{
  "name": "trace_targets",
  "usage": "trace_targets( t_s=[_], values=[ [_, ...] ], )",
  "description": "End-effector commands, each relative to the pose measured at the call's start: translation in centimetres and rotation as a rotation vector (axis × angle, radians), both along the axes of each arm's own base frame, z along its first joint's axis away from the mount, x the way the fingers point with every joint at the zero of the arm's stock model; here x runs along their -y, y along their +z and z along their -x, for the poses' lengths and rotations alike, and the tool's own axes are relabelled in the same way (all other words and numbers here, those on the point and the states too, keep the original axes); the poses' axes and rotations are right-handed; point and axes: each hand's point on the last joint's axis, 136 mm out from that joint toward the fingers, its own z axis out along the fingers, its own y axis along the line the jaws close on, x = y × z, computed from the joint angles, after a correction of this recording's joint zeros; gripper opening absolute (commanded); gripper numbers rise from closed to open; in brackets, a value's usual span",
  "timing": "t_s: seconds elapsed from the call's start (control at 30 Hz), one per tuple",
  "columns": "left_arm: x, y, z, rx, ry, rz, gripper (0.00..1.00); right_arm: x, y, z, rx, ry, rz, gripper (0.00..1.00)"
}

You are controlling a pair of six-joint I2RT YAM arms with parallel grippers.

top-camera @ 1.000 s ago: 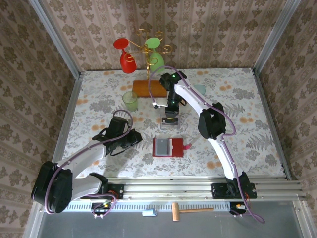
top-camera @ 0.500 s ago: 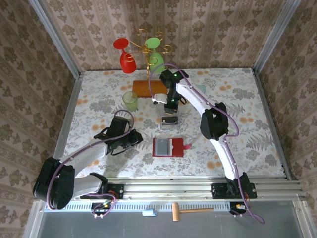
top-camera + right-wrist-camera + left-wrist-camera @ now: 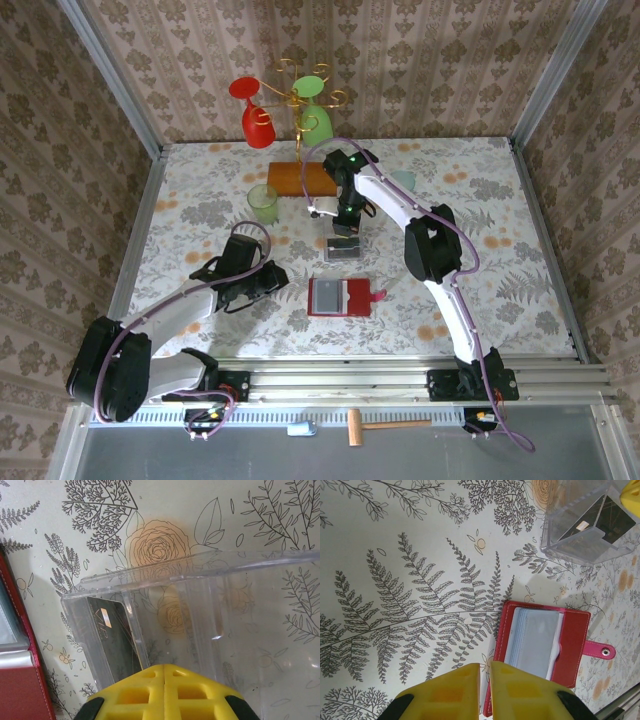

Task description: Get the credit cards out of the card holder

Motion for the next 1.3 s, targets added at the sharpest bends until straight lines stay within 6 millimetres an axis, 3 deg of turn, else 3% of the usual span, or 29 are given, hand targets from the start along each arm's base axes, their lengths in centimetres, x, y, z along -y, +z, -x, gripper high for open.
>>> trace_targets(
  t_s=[0.0,0.37,0.77,1.03,1.27],
  values=[
    [0.7,1.0,-0.5,0.015,-0.003,0.023,0.14,0.1,1.5,0.0,0.014,-0.022,-0.023,0.0],
    [2.0,0.8,-0.7,0.019,-0.036,0.028,0.14,-0.1,5.5,-1.3,0.138,-0.158,-0.089,0.01],
    [4.0,-0.2,-0.8,0.002,-0.078,0.039,0.14,0.4,6.0,0.2,0.164,-0.615,-0.225,0.07],
    [4.9,-0.8,-0.8,-0.006,-0.096,0.046,0.13,1.5,5.1,3.3,0.044,-1.014,-0.299,0.02],
    [5.6,-1.6,-0.3,-0.027,-0.121,0.059,0.13,0.3,3.9,8.0,-0.185,-1.175,-0.352,0.02]
  ],
)
